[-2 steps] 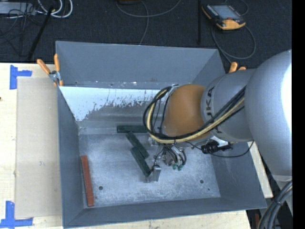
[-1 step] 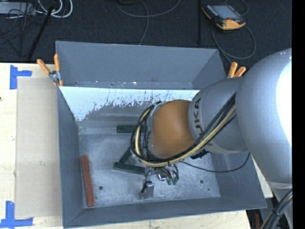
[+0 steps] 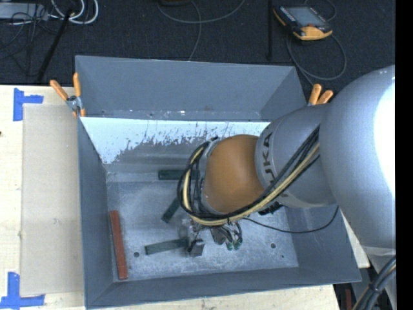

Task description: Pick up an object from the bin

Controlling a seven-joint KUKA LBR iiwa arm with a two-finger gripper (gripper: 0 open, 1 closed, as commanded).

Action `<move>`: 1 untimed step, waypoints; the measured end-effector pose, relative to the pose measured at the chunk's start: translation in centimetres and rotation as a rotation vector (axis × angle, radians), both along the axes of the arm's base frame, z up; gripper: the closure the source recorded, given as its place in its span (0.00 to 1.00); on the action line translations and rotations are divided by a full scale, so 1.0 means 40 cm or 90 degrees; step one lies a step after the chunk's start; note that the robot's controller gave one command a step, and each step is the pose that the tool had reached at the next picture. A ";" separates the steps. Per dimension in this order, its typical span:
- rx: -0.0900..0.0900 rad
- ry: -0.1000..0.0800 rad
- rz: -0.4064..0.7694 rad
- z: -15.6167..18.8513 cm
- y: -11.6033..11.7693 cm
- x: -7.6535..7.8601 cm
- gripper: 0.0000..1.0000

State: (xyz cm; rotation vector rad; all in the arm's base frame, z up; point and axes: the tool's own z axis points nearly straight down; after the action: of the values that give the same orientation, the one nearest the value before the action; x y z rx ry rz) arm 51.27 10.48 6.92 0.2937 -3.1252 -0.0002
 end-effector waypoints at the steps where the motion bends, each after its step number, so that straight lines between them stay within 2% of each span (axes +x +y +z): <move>1: 0.002 -0.006 -0.094 0.360 0.013 -0.059 1.00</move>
Offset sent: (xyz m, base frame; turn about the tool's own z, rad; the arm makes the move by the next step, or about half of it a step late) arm -0.0248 0.0048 0.1407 0.1476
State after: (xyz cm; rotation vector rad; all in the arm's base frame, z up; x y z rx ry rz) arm 48.93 11.00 21.32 0.0630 -3.1474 -0.0030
